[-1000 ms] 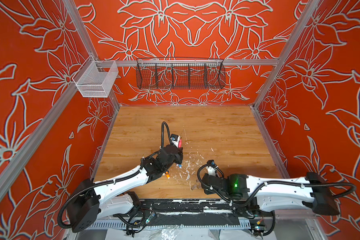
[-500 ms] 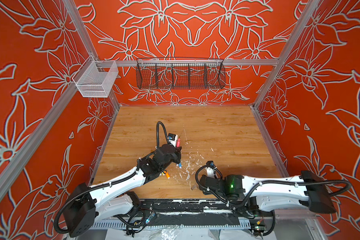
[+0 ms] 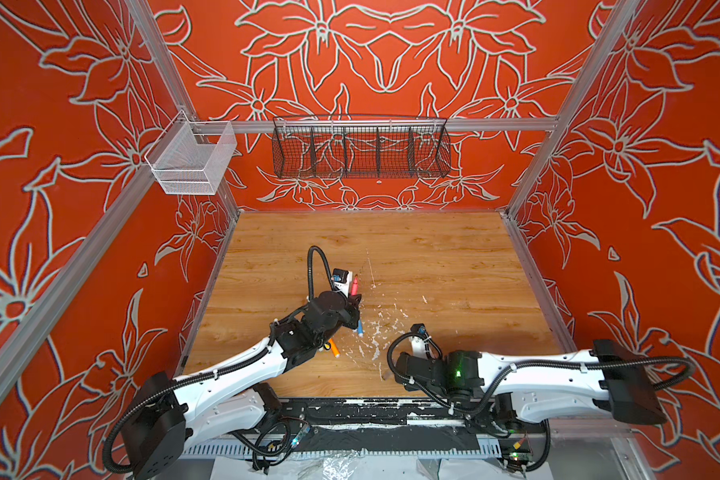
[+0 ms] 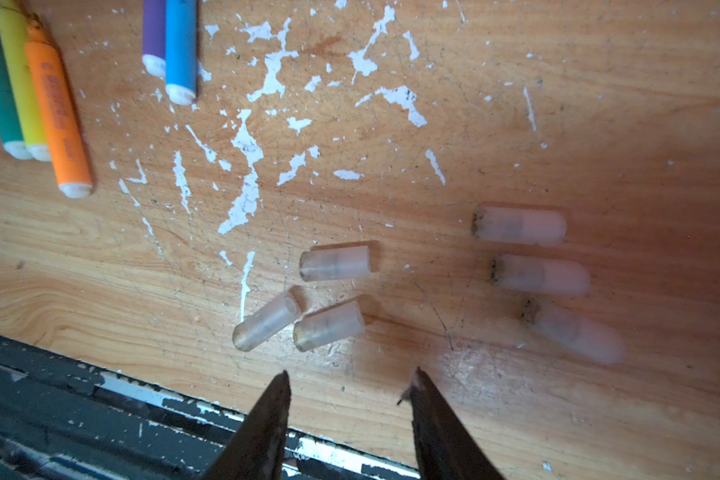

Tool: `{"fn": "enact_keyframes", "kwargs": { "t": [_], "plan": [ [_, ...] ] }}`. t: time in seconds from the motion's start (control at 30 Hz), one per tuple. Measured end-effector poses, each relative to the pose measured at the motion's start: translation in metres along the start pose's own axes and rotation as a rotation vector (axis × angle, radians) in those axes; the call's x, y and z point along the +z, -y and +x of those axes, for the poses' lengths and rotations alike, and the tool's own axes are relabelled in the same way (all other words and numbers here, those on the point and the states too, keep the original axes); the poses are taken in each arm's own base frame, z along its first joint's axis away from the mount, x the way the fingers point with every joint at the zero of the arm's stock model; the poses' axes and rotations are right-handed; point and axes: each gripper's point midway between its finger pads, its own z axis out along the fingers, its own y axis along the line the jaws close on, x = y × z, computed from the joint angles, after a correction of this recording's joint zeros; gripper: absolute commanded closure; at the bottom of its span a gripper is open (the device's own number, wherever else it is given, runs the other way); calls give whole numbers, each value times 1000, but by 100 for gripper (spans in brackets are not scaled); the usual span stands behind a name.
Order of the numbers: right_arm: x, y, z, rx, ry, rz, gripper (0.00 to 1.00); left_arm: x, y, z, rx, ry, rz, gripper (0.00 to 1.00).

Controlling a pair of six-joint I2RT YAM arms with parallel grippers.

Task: Insert the pens into the pen caps
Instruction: 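Move the right gripper down over the translucent pen caps, then grasp an upright translucent pen cap with the right gripper and lift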

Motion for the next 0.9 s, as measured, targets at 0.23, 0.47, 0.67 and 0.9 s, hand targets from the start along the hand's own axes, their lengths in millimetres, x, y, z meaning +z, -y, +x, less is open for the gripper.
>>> {"fn": "enact_keyframes", "kwargs": {
  "t": [0.23,0.47,0.67,0.9],
  "plan": [
    [5,-4,3,-15,-8,21,49,-2,0,-2,-4,12,5,100],
    [11,-6,4,-19,-11,29,49,-2,1,-4,-6,22,8,100],
    [18,-12,5,-30,-19,51,49,-2,1,-5,-6,24,5,100],
    [20,-13,-1,-35,11,82,46,-2,1,-5,-7,24,6,100]
  ]
}}
